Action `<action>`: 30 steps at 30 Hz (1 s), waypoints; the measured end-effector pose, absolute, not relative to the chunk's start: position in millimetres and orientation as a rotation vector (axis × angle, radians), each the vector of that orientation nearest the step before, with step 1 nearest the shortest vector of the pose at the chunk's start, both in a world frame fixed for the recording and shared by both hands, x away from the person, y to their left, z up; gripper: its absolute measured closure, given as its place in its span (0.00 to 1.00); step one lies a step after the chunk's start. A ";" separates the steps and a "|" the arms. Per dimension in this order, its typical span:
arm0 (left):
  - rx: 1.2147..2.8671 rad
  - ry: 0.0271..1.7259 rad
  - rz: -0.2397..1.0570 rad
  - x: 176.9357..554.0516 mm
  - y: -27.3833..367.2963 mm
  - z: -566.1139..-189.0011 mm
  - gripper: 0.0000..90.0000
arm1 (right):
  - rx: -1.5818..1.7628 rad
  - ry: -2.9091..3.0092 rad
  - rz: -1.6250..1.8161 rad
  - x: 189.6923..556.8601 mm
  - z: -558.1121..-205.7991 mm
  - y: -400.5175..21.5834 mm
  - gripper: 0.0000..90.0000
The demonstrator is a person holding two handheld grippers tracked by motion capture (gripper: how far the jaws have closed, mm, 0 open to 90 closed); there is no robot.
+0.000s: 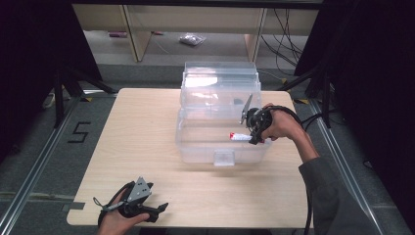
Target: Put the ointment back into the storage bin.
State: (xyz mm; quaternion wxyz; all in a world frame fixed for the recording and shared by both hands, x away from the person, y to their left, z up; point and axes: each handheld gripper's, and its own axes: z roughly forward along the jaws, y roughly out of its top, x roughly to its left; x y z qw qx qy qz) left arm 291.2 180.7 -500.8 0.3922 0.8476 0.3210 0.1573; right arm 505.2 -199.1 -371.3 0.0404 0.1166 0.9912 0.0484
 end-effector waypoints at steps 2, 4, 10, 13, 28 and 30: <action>2.152 0.821 0.397 291.0 181.0 -500.6 0.17 | 0.356 3.036 0.130 507.1 -373.1 -198.7 0.79; 2.152 0.821 0.397 291.0 181.0 -500.7 0.17 | 0.392 3.035 0.120 507.7 -374.7 -198.7 0.79; 2.154 0.819 0.398 291.2 181.3 -500.4 0.17 | 0.378 3.048 0.122 511.9 -379.9 -199.0 0.79; 2.152 0.820 0.397 291.2 181.1 -500.4 0.17 | 0.380 3.048 0.120 512.2 -381.0 -198.3 0.79; 2.158 0.823 0.405 291.6 181.5 -500.6 0.17 | 0.298 3.086 0.101 516.0 -396.6 -197.7 0.78; 2.157 0.823 0.405 291.6 181.6 -500.5 0.17 | 0.372 3.074 0.088 513.2 -394.5 -195.6 0.78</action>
